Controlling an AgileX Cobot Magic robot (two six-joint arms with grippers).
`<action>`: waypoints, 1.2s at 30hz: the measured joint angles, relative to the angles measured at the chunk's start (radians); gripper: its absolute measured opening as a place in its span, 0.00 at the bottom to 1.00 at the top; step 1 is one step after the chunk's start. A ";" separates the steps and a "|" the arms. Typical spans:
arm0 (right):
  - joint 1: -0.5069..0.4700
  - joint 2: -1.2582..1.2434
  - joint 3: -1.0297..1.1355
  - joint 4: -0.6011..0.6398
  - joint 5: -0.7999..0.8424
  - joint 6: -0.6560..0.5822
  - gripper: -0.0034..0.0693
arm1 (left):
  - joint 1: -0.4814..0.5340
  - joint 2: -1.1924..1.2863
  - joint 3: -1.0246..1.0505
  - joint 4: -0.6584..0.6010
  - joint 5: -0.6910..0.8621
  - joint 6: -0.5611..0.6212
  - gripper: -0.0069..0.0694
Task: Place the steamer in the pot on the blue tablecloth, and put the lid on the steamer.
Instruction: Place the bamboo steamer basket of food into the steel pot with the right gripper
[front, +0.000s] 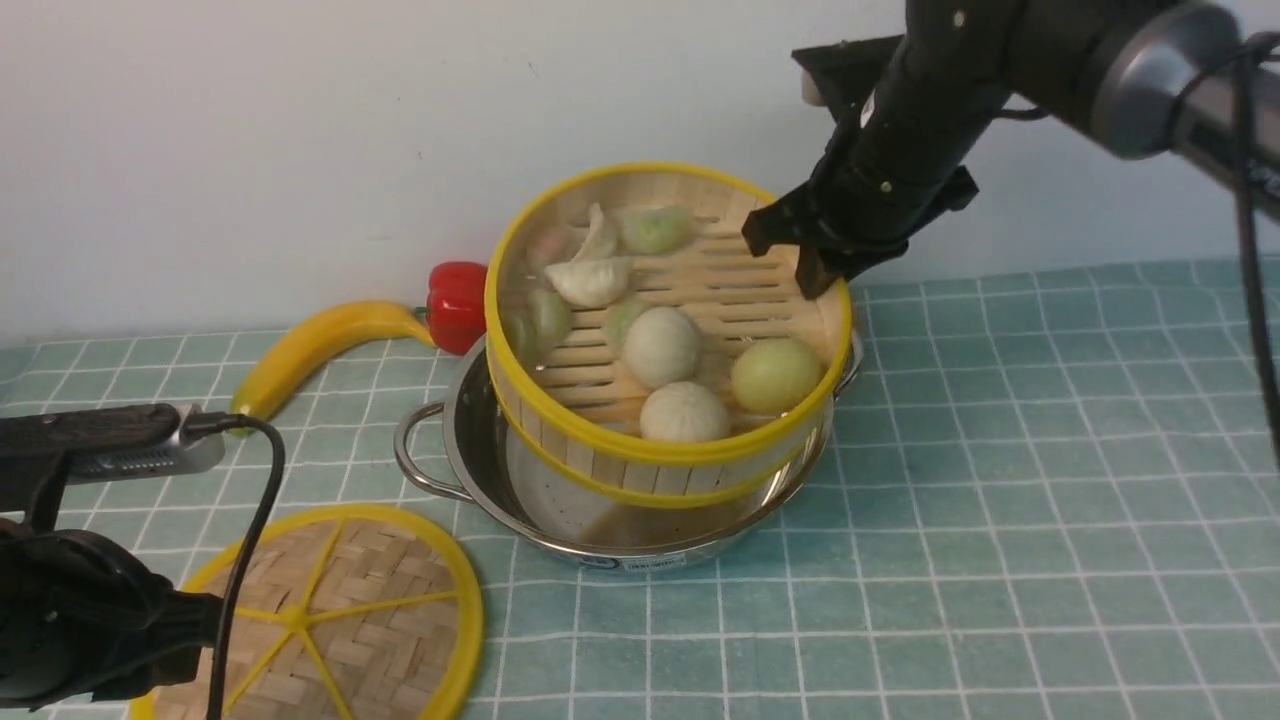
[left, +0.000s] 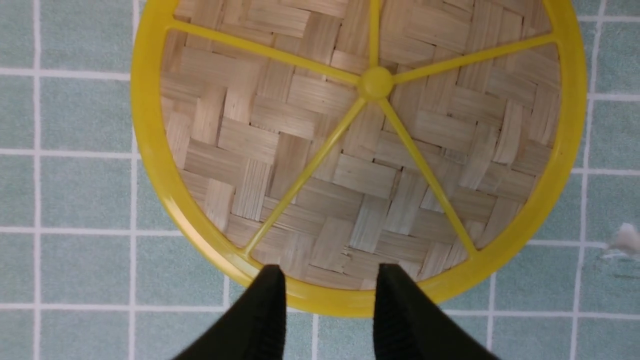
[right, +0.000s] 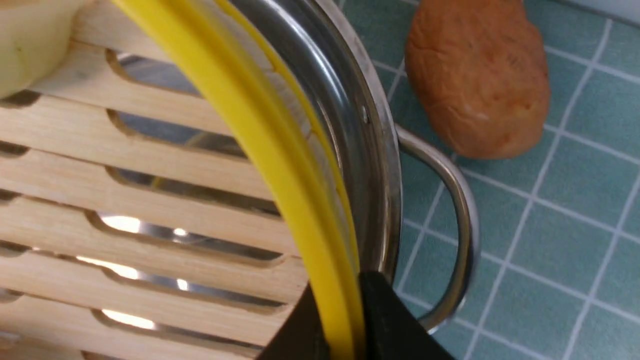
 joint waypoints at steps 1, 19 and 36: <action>0.000 -0.002 -0.003 0.000 0.000 0.000 0.13 | 0.000 0.000 0.000 -0.001 0.000 0.000 0.41; 0.031 0.197 -0.138 -0.044 0.000 0.003 0.13 | 0.000 0.000 0.000 -0.005 -0.001 0.001 0.41; 0.031 0.243 -0.144 -0.025 -0.012 -0.009 0.13 | 0.000 0.000 0.000 -0.005 -0.002 0.001 0.41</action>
